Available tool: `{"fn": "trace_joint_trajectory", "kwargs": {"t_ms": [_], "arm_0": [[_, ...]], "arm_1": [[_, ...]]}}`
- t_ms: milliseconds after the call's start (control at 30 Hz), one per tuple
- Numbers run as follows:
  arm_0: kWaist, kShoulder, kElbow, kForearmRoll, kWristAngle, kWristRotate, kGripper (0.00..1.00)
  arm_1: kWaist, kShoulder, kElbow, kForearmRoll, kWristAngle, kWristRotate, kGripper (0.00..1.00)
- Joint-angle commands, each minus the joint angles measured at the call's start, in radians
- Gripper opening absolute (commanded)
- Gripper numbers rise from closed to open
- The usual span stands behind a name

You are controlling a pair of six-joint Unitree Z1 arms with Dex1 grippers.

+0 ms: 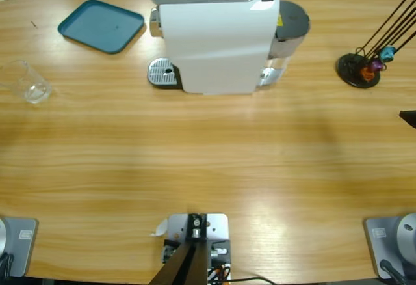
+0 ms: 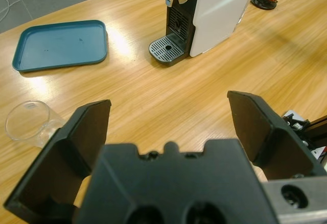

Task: Pour coffee

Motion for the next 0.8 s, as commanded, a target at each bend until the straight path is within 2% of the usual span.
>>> {"fn": "trace_joint_trajectory", "kwargs": {"t_ms": [33, 400, 500, 700, 800], "arm_0": [[0.006, 0.016, 0.030, -0.011, 0.015, -0.008, 1.000], [0.031, 0.033, 0.004, 0.011, 0.043, -0.046, 1.000], [0.062, 0.104, -0.031, 0.001, 0.041, -0.077, 1.000], [0.068, 0.276, -0.139, -0.043, 0.017, -0.165, 1.000], [0.122, 0.378, -0.180, -0.121, -0.040, -0.248, 1.000]], "arm_1": [[0.011, -0.013, 0.032, -0.006, -0.003, 0.003, 1.000], [0.011, -0.015, 0.034, -0.006, -0.003, 0.003, 1.000], [0.011, -0.014, 0.032, -0.006, -0.003, 0.003, 1.000], [0.011, -0.011, 0.032, -0.006, -0.001, 0.002, 1.000], [0.011, -0.006, 0.031, -0.005, -0.001, 0.002, 1.000]]}}
